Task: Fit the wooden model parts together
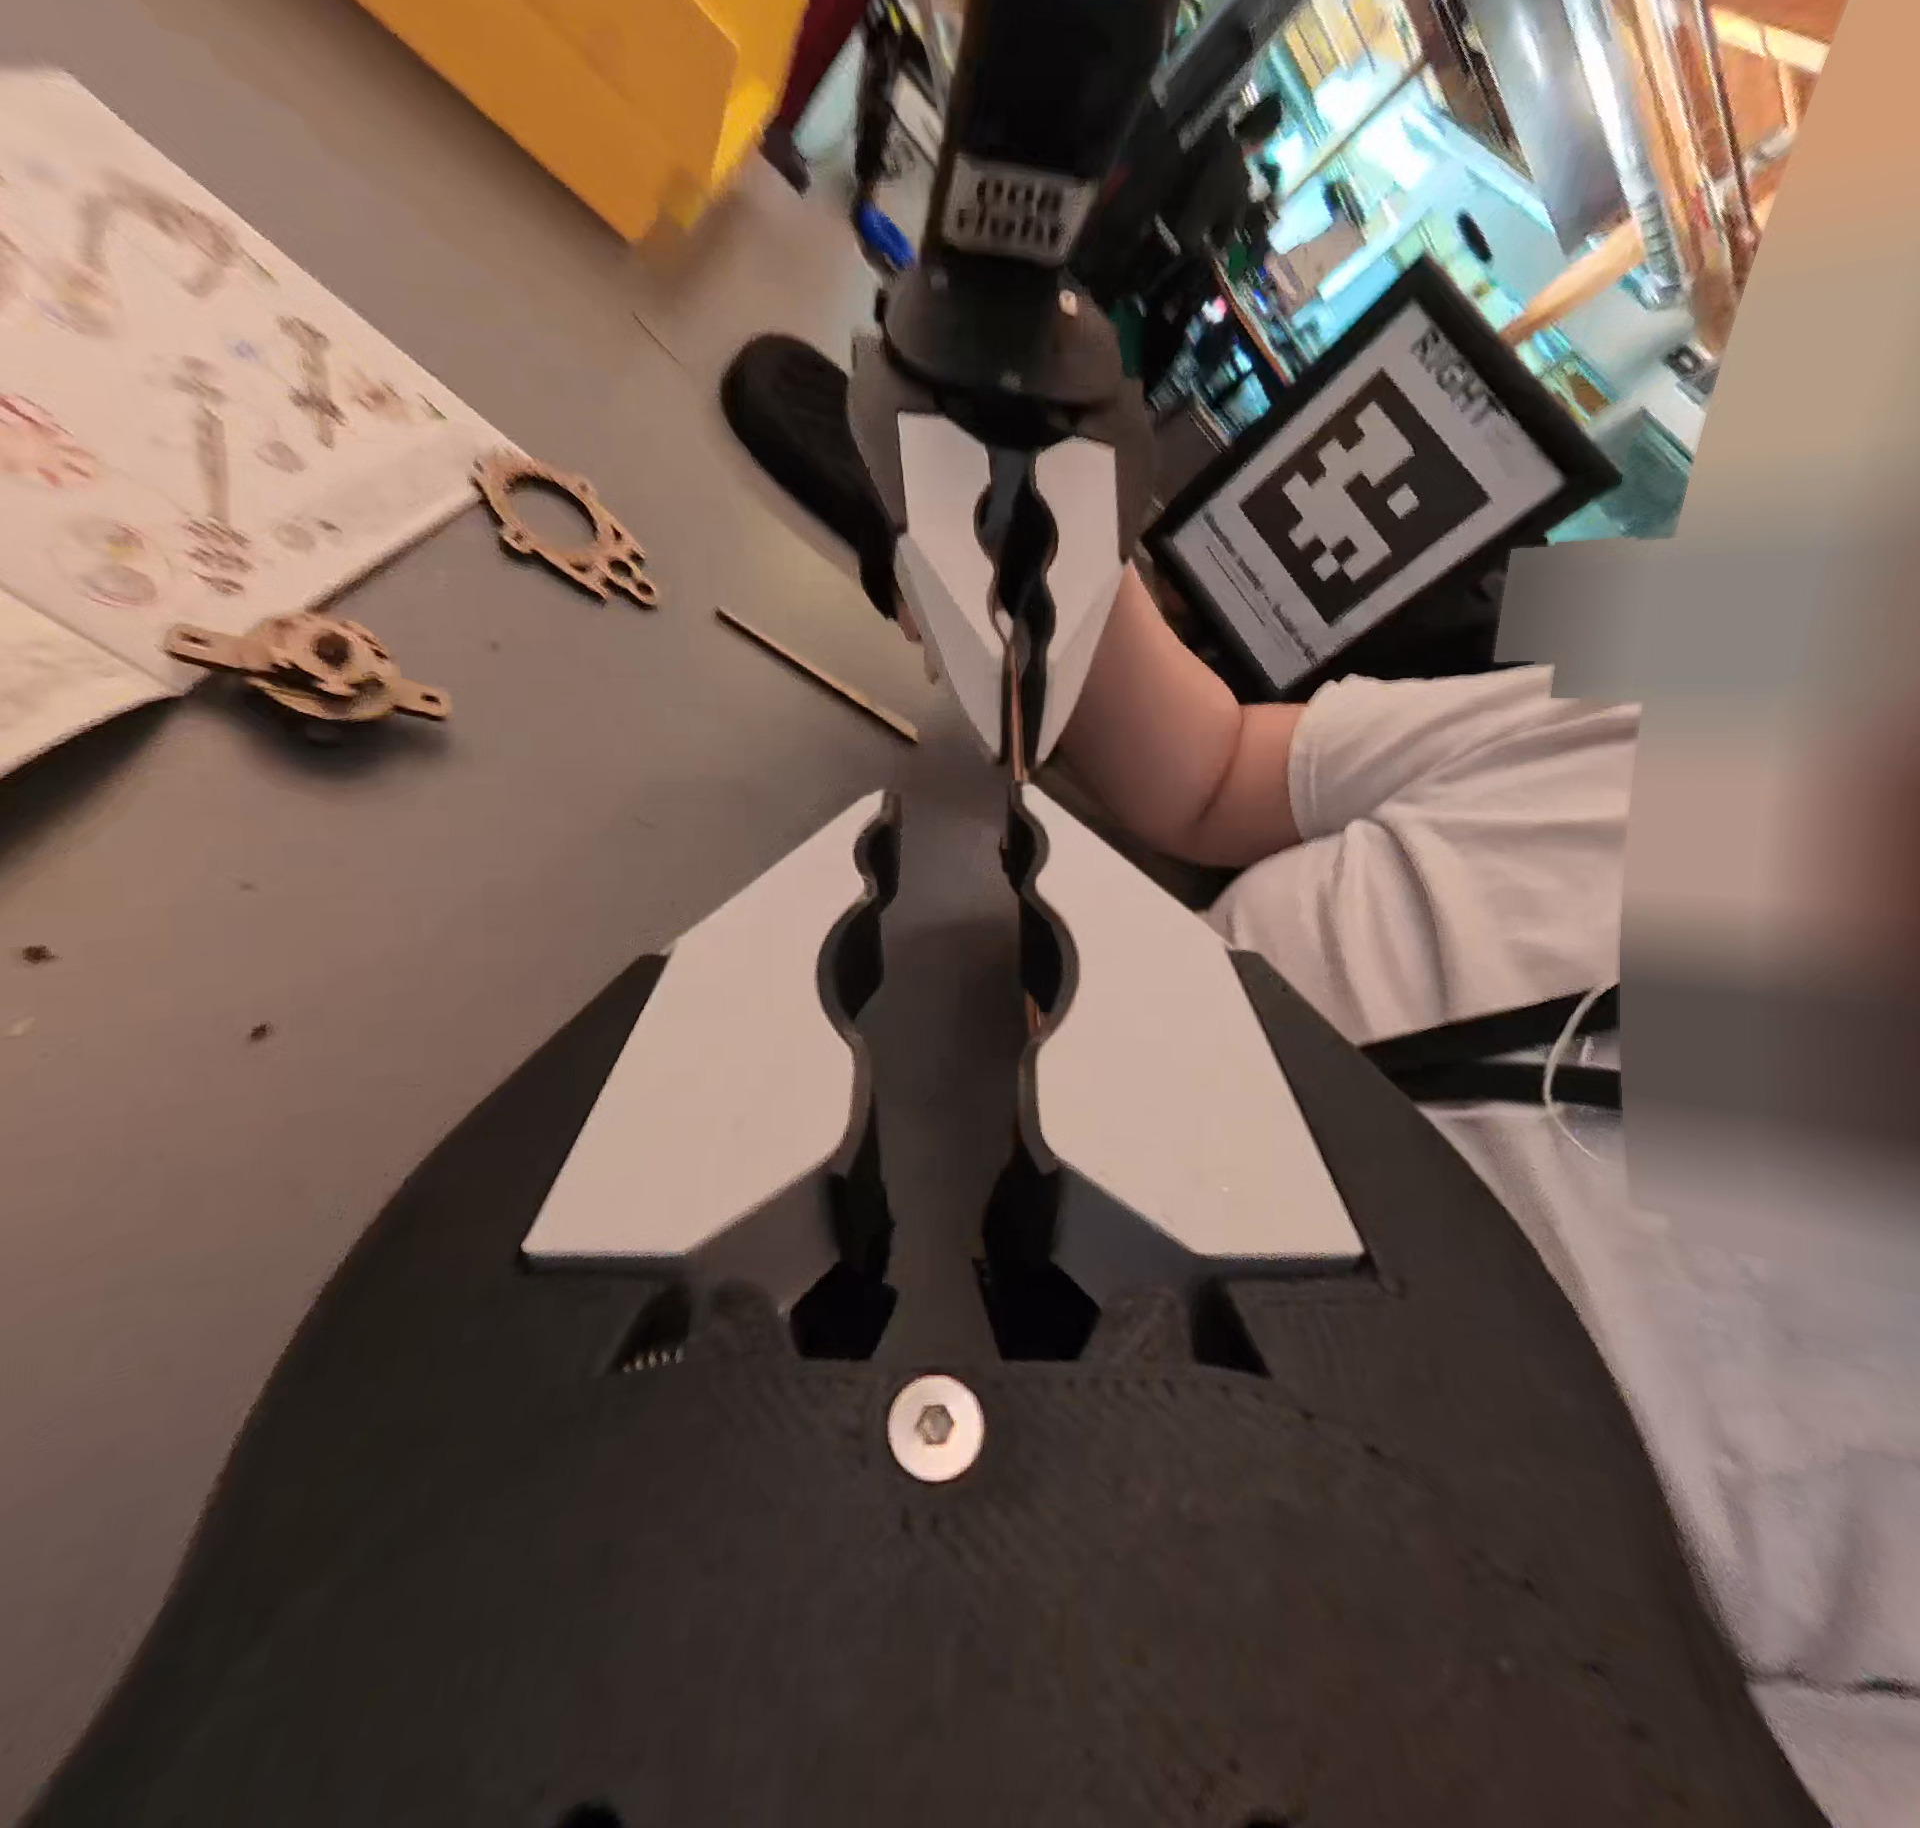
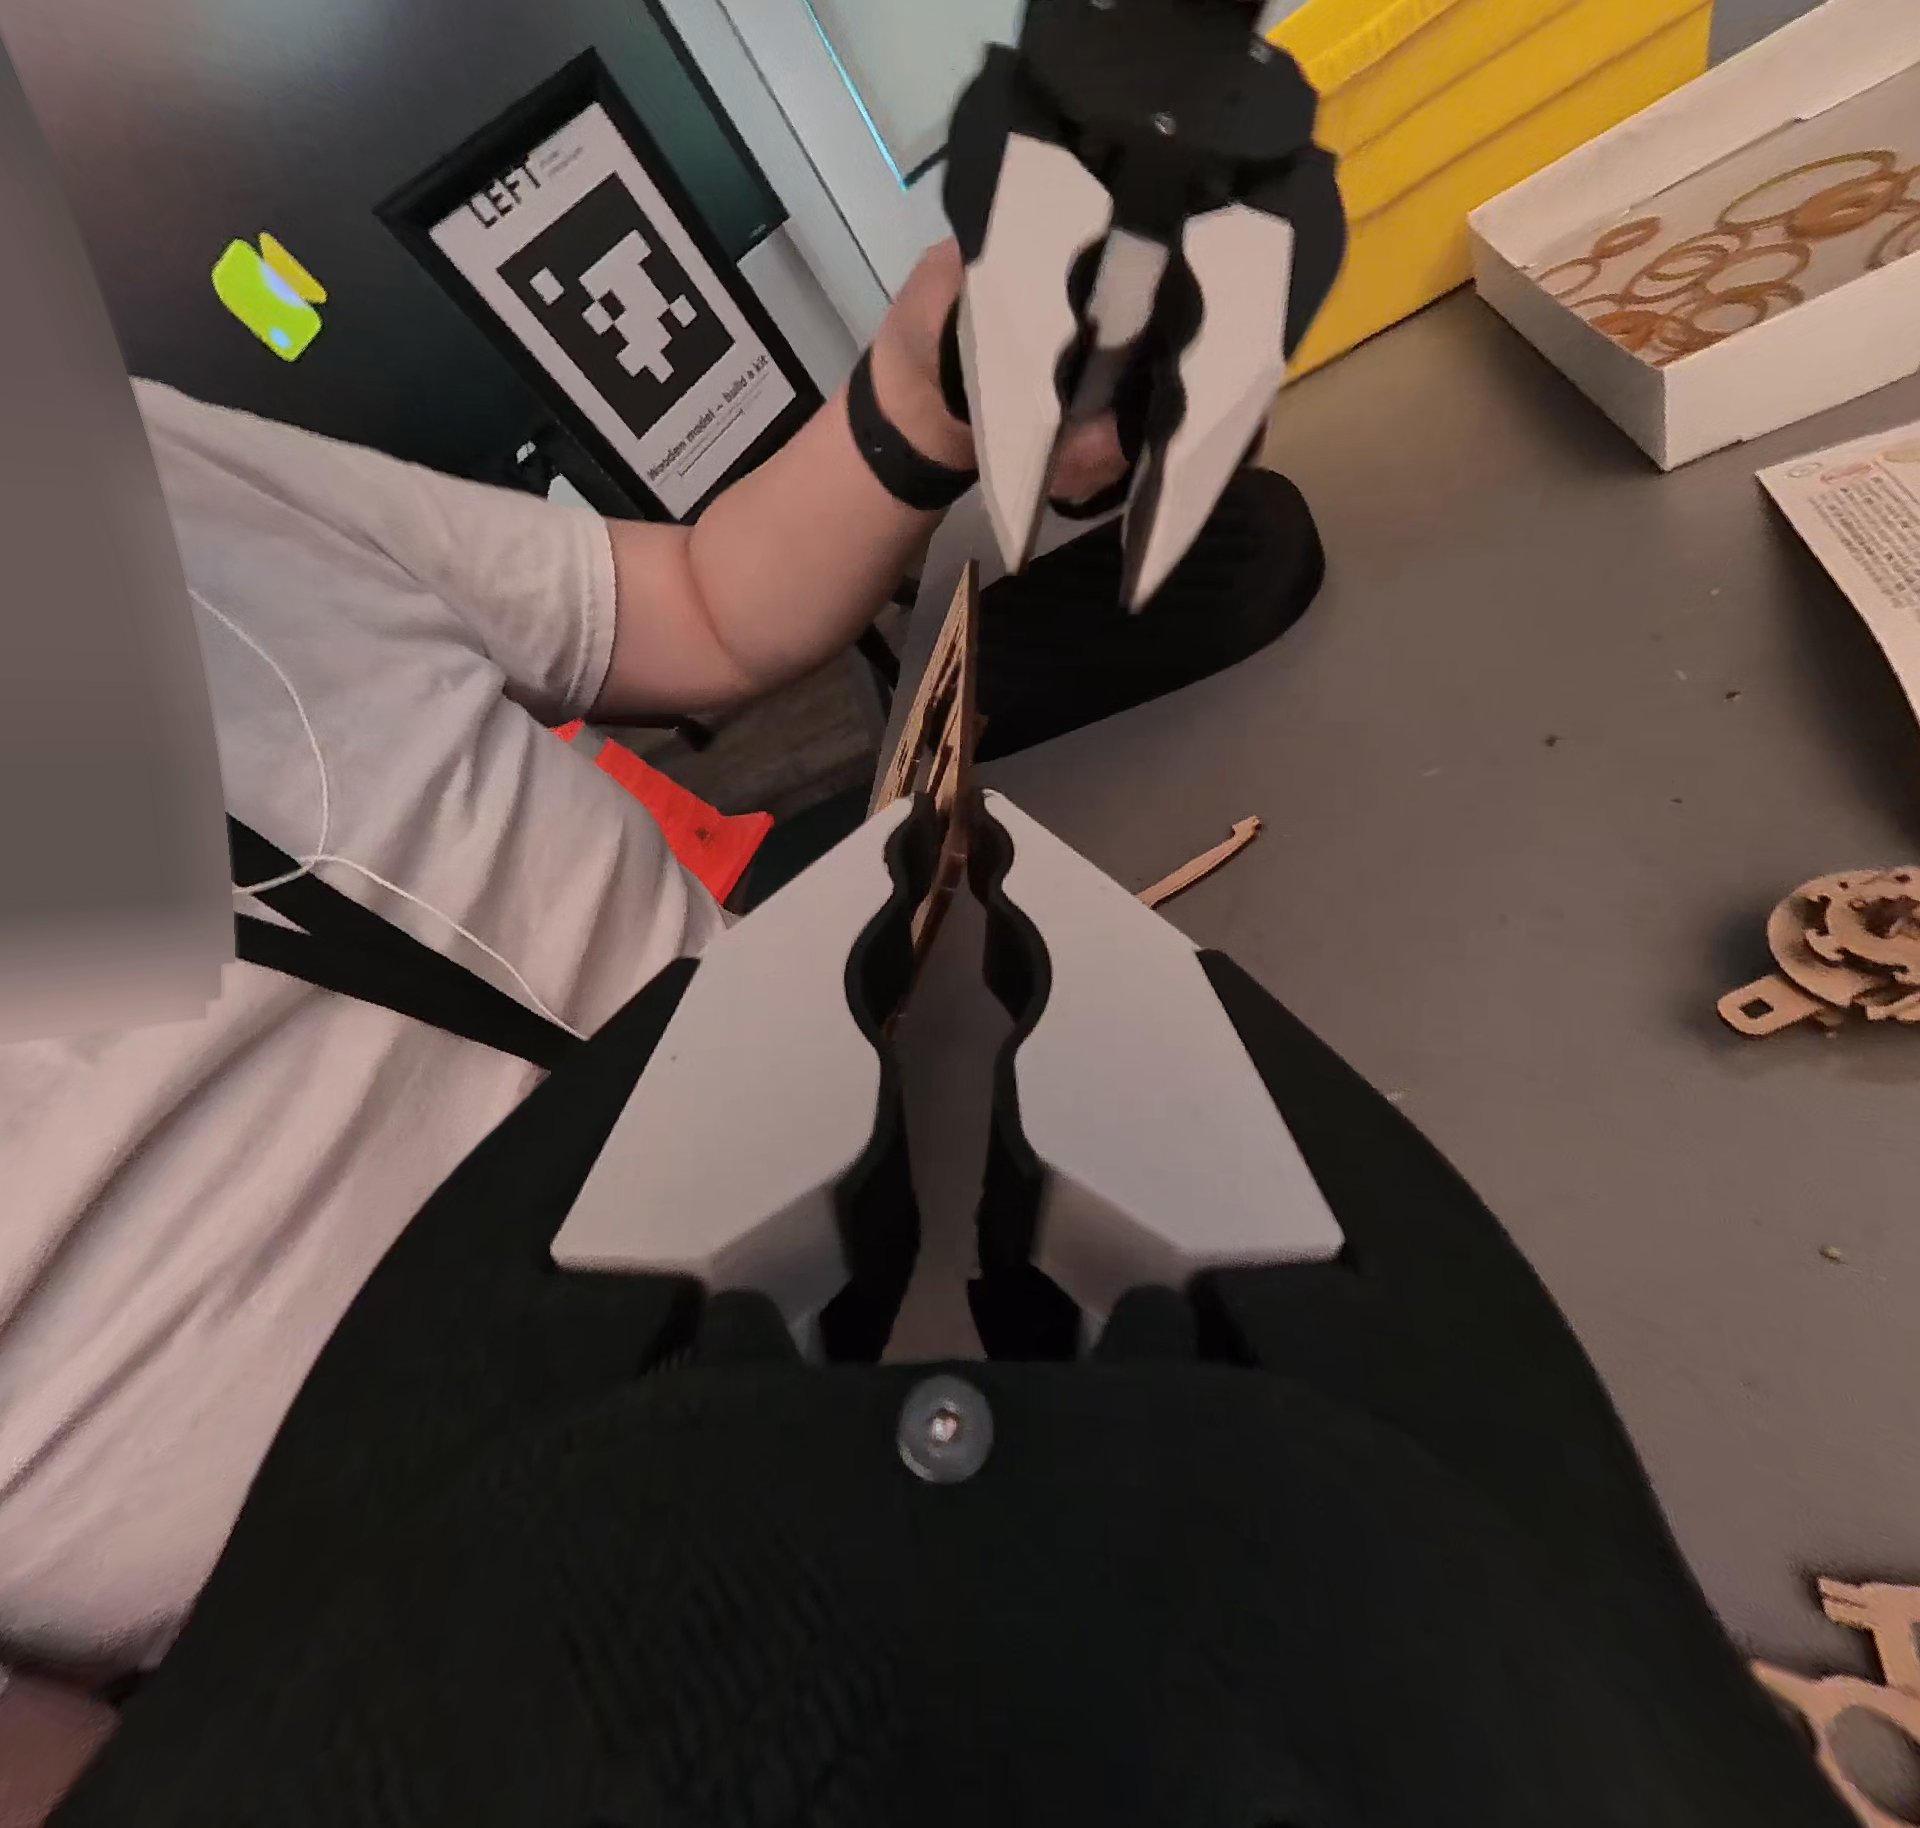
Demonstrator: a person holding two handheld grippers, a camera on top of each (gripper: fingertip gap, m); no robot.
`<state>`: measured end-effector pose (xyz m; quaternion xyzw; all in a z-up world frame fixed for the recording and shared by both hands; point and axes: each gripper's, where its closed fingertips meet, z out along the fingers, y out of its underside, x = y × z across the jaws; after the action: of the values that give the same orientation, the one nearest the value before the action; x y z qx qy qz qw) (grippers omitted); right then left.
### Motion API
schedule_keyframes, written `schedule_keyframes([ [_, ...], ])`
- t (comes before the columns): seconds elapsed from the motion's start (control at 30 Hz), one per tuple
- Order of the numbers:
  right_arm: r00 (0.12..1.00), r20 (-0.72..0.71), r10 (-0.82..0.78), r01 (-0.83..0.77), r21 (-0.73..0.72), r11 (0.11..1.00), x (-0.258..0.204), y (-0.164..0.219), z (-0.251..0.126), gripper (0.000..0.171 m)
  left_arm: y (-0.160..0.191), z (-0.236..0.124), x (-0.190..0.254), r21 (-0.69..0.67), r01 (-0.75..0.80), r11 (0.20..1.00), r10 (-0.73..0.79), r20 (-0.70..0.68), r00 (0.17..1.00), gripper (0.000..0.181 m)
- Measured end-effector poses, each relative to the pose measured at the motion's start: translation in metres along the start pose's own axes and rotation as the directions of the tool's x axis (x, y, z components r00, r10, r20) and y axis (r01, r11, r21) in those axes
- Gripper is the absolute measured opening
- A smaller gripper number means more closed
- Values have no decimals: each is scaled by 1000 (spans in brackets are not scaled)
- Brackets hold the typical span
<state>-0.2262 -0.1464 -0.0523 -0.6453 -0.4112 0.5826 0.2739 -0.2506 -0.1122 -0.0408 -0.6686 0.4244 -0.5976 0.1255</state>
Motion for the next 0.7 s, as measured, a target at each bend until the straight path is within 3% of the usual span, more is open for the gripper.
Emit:
schedule_keyframes([
  [0.2, 995, 53, -88, 88, 6, 996, -5, -2, 0, 5, 28, 28, 3, -145, 70, 987, -92, -152, 984, 17],
  [0.5, 979, 149, -140, 123, 122, 985, -14, -15, -8, 3, 31, 30, 24, -108, 29, 994, -61, -307, 950, 19],
  [0.7, 973, 190, -130, 99, 166, 981, -14, -19, -10, 3, 28, 34, 29, -47, -7, 999, -9, -327, 945, 20],
])
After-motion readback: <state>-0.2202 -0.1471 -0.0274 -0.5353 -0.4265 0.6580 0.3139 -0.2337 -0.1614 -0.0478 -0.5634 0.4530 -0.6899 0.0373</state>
